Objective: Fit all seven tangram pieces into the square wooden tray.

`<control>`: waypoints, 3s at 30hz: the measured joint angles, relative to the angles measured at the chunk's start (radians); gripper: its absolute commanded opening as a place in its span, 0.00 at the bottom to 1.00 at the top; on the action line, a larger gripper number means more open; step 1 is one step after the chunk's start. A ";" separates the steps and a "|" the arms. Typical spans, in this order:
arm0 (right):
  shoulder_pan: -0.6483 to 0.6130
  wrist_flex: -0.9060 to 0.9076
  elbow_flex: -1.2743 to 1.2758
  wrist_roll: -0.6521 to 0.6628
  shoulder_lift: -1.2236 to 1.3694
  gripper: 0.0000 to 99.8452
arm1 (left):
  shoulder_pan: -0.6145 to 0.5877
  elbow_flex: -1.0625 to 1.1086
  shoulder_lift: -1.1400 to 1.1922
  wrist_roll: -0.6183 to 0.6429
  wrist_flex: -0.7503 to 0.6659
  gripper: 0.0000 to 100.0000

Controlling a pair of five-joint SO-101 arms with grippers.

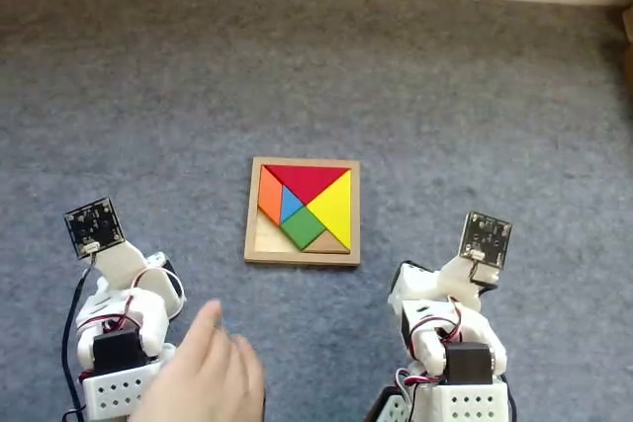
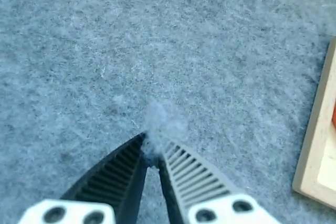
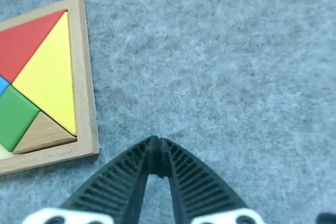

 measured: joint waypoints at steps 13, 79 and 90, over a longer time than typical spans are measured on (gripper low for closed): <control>-0.002 0.000 0.000 0.000 0.000 0.01 | -0.002 0.002 0.000 0.000 0.000 0.01; -0.336 0.207 -0.658 0.697 0.761 0.28 | -0.002 0.002 0.000 0.000 0.000 0.01; -0.654 -0.018 -0.660 0.621 1.082 0.28 | -0.002 0.002 0.000 0.000 0.000 0.01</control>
